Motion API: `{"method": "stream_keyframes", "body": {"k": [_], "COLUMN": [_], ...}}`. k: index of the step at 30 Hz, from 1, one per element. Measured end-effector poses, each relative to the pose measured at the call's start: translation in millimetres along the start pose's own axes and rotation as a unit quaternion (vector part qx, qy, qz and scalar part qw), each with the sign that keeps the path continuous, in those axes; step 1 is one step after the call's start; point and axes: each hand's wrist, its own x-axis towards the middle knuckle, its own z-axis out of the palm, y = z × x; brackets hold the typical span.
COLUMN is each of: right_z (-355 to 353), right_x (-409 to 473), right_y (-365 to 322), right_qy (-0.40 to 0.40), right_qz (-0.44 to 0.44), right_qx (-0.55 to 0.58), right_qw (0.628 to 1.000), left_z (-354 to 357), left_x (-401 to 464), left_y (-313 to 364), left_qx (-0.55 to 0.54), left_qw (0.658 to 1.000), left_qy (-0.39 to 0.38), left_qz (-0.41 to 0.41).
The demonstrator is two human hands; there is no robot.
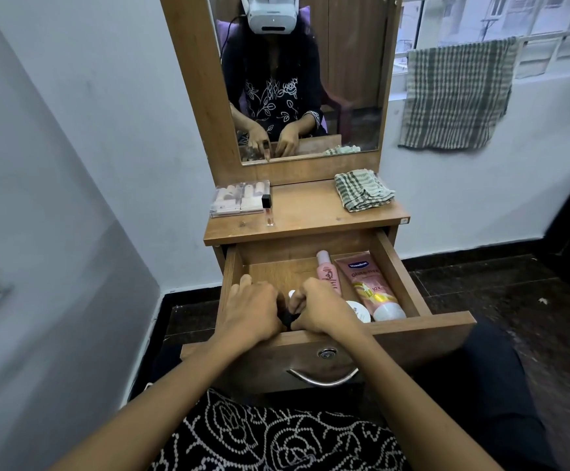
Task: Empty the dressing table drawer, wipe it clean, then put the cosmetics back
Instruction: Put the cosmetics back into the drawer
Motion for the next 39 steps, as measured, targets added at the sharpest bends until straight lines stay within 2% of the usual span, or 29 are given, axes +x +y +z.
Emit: {"method": "stream_keyframes", "body": {"k": [22,34,36,39], "right_z": [-1.3,-4.7,-14.9,-42.2], "right_x": [3.3,0.5,-4.4,-10.9], "right_y": [1.9,7.2,10.7,11.3], "right_qy": [-0.072,-0.056,-0.041,-0.007], "right_qz": [0.015,0.019,-0.003,-0.051], "right_qx": [0.022,0.099,0.142,0.214], "right_qw": [0.997,0.993,0.989,0.976], "left_z": [-7.6,-17.5,-25.9,-48.2], "left_x": [-5.0,-11.8,-14.3,-14.4], "left_y": [7.8,12.3,11.2,11.1], "left_qx": [0.042,0.004,-0.024,-0.074], "left_qw": [0.998,0.999,0.999,0.993], "left_qy": [-0.013,-0.014,0.006,0.094], "left_qz": [-0.041,-0.030,-0.025,-0.021]}}
